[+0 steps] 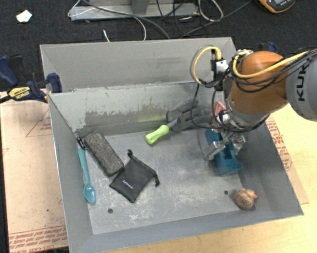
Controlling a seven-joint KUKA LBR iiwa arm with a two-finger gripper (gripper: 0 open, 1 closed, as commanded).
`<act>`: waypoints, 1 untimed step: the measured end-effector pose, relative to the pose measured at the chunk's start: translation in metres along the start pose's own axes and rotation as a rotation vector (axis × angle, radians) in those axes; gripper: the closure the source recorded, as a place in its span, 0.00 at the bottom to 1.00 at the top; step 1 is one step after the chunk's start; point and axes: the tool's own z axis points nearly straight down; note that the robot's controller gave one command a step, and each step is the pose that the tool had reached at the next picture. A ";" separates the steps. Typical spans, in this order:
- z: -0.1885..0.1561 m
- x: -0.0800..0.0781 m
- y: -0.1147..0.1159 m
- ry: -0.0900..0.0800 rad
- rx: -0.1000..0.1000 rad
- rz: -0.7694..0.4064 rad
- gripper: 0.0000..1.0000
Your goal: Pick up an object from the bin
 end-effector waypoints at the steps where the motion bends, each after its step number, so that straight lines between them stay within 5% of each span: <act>1: 0.000 0.000 0.000 0.000 0.000 0.000 1.00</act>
Offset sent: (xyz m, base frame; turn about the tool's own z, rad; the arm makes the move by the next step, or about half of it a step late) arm 0.0000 0.0000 0.0891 0.0002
